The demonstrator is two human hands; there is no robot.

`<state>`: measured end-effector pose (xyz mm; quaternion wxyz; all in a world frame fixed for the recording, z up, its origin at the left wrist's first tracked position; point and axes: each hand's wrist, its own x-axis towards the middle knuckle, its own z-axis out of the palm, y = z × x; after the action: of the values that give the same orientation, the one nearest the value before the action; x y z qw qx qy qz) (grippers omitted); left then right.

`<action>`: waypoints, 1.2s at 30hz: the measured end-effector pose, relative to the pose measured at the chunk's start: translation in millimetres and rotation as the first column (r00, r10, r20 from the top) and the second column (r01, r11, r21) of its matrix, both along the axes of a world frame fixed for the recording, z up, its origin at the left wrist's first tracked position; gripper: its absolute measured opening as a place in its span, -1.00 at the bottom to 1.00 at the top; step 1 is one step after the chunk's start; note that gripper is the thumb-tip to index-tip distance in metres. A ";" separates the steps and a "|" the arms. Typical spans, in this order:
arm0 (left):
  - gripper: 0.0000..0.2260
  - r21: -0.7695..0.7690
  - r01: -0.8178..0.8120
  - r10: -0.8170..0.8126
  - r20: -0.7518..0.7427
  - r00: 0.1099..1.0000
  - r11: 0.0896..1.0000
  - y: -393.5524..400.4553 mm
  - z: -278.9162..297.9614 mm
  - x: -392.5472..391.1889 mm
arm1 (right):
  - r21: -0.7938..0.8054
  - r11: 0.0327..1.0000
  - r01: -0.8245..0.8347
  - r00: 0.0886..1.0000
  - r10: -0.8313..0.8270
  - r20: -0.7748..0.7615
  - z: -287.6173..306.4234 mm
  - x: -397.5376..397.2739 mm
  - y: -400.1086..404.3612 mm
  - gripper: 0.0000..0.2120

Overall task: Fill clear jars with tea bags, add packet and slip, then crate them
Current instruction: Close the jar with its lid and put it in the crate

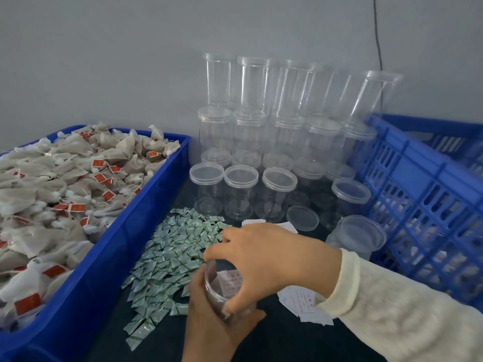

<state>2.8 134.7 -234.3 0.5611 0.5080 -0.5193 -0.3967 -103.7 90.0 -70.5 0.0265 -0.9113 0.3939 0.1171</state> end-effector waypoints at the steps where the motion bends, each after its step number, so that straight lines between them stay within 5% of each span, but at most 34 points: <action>1: 0.05 0.002 0.004 -0.004 -0.006 1.000 1.000 -2.5 1.2 -3.0 | -0.005 1.000 0.005 1.000 -0.005 -0.003 3.6 -2.6 0.3 -0.29; 7: 0.18 -0.150 0.132 -0.118 0.102 0.988 0.980 -20.5 8.1 -19.7 | -0.030 0.987 0.159 0.987 -0.158 0.037 48.2 -41.8 5.2 -0.30; 11: 0.18 -0.105 0.176 -0.156 0.180 0.971 0.979 -39.3 -0.7 -29.5 | -0.094 0.943 0.319 0.947 -0.312 0.081 102.0 -87.1 10.4 -0.29; 17: -0.20 -0.025 0.203 -0.188 0.281 0.941 0.979 -64.3 -44.9 -39.6 | -0.226 0.770 0.597 0.794 -0.526 0.305 191.9 -150.3 34.3 -0.25; 20: -0.37 0.138 0.153 -0.173 0.152 0.973 0.979 -82.3 -52.1 -39.5 | -0.201 0.634 0.747 0.638 -0.597 0.487 227.6 -193.0 31.9 -0.32; 24: -0.87 0.299 0.167 -0.184 0.029 0.982 0.939 -100.6 -40.6 -44.5 | -0.137 0.456 0.879 0.438 -0.660 0.611 247.8 -268.5 10.9 -0.58; 26: -0.52 0.322 0.215 -0.181 -0.132 0.975 0.922 -99.5 -44.8 -50.9 | -0.108 0.354 0.929 0.347 -0.730 0.589 242.3 -301.0 -6.4 -0.58; 29: -0.24 0.308 0.165 -0.132 -0.126 0.983 0.937 -86.7 -47.4 -45.1 | -0.095 0.243 0.965 0.259 -0.845 0.468 211.9 -333.9 -32.9 -0.50; 36: -0.40 0.191 0.111 -0.117 0.019 0.993 0.975 -64.7 -30.7 -47.3 | -0.133 0.236 0.962 0.260 -0.945 0.197 117.9 -372.6 -59.1 -0.32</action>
<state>-44.5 70.0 -265.1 0.4785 0.5347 -0.5159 -0.4681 -476.3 30.9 47.5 0.0030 -0.4839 0.8751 -0.0032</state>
